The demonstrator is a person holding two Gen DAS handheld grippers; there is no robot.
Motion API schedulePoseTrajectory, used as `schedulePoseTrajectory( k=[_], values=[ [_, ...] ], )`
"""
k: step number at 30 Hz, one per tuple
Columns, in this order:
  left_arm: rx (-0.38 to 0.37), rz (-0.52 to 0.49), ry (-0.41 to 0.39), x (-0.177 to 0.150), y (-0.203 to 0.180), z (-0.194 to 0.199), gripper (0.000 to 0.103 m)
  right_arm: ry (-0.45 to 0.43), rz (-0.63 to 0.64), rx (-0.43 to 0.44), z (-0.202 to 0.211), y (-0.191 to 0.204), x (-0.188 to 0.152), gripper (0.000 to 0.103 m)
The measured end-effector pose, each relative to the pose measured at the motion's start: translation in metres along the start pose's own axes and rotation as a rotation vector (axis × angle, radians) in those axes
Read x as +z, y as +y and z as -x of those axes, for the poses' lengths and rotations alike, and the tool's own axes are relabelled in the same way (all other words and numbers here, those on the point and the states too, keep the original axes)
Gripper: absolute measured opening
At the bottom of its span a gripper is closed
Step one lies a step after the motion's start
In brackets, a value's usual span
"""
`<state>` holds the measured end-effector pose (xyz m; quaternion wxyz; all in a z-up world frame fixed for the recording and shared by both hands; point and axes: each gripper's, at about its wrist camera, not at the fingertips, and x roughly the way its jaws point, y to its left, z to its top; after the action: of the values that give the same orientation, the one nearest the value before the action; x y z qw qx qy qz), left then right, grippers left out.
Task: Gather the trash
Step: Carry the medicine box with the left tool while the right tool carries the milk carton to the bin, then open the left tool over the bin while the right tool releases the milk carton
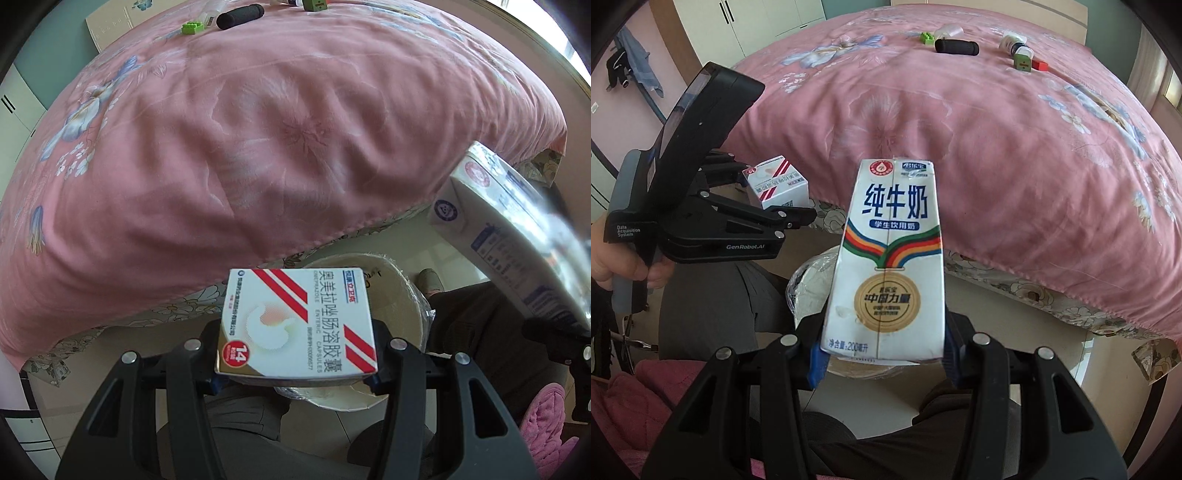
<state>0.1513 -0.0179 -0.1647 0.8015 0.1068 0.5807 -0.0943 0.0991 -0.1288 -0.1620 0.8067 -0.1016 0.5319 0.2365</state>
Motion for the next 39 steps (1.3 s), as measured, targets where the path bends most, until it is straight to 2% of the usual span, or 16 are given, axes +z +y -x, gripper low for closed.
schedulePoseTrajectory(
  k=[8,20,29,39],
  values=[
    [-0.023,0.017,0.089,-0.018,-0.009,-0.047,0.056,0.095,-0.039,0.047,-0.050,0.001,-0.017,0.049],
    [-0.055,0.052,0.227,-0.044,-0.013,-0.119,0.056,0.274,-0.107,0.067,-0.124,-0.003,-0.044,0.049],
    [-0.081,0.093,0.303,-0.049,-0.015,-0.155,0.056,0.386,-0.158,0.107,-0.173,-0.009,-0.053,0.050],
    [-0.111,0.139,0.376,-0.057,-0.013,-0.192,0.056,0.467,-0.211,0.126,-0.219,-0.014,-0.053,0.050]
  ],
)
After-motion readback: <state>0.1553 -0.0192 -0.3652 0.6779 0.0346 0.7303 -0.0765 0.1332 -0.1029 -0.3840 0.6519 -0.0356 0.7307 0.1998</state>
